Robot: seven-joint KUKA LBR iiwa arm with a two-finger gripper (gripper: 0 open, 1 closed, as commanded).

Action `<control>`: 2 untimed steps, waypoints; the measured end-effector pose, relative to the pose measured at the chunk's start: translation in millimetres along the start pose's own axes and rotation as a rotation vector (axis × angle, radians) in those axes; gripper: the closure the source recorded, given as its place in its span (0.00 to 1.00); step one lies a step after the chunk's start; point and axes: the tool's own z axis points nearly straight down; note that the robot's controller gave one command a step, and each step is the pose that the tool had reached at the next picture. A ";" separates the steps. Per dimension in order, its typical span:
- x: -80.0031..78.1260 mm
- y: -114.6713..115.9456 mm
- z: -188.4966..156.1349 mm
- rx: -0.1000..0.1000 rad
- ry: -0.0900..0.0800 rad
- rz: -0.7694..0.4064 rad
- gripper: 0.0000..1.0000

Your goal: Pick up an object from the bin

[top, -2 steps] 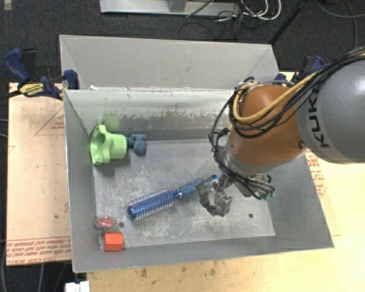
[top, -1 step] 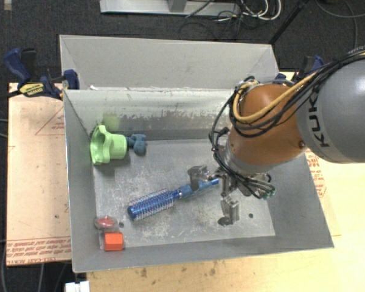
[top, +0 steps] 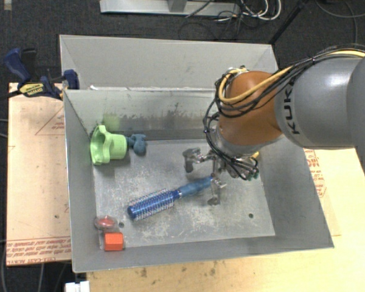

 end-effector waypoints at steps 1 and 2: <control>-36.7 7.7 30.2 -0.001 0.000 0.021 0.00; -35.9 6.3 27.6 0.000 0.001 0.024 1.00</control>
Offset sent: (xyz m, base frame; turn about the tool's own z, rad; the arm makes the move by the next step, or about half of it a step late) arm 0.0290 0.0198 -0.0280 0.0239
